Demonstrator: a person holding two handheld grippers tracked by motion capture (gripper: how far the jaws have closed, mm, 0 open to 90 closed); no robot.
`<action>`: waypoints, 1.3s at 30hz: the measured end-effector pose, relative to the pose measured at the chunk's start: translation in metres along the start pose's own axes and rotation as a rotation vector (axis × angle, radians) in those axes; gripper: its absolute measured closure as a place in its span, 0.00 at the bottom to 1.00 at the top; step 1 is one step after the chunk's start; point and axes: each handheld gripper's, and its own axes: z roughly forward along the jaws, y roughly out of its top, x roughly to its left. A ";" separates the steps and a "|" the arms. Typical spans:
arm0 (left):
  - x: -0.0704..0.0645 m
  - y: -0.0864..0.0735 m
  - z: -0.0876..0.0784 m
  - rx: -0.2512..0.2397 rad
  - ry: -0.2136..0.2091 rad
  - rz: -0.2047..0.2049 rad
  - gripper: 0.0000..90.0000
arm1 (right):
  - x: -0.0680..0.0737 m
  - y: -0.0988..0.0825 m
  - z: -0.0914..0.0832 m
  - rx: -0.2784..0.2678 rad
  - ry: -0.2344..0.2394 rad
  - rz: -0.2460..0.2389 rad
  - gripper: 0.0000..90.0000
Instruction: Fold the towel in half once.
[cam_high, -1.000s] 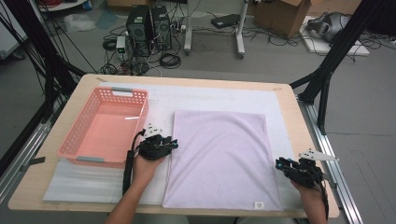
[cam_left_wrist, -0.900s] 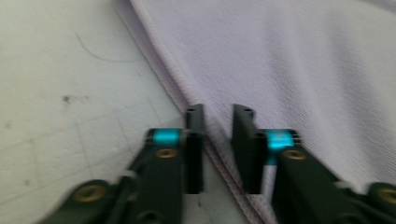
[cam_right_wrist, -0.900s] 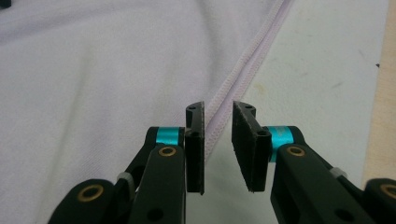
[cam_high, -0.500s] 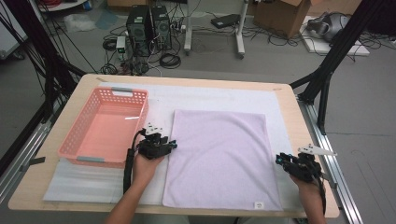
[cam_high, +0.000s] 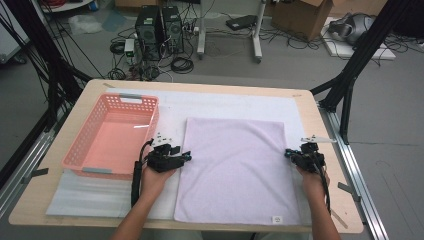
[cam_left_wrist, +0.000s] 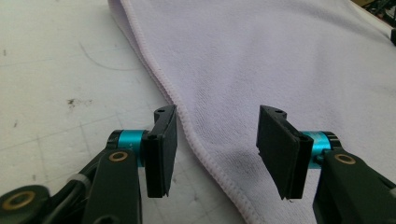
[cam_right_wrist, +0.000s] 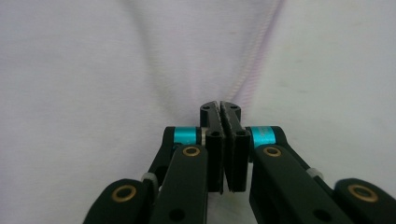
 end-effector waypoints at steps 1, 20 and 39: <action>0.000 0.000 0.000 -0.002 -0.004 0.002 0.54 | -0.002 0.000 -0.002 -0.003 -0.020 0.016 0.99; 0.002 -0.001 -0.002 -0.020 -0.036 -0.013 0.54 | -0.021 0.053 0.065 -0.033 -0.030 0.060 0.68; -0.001 0.003 -0.013 -0.121 -0.079 0.044 0.47 | -0.012 0.034 -0.011 -0.090 0.130 -0.015 0.42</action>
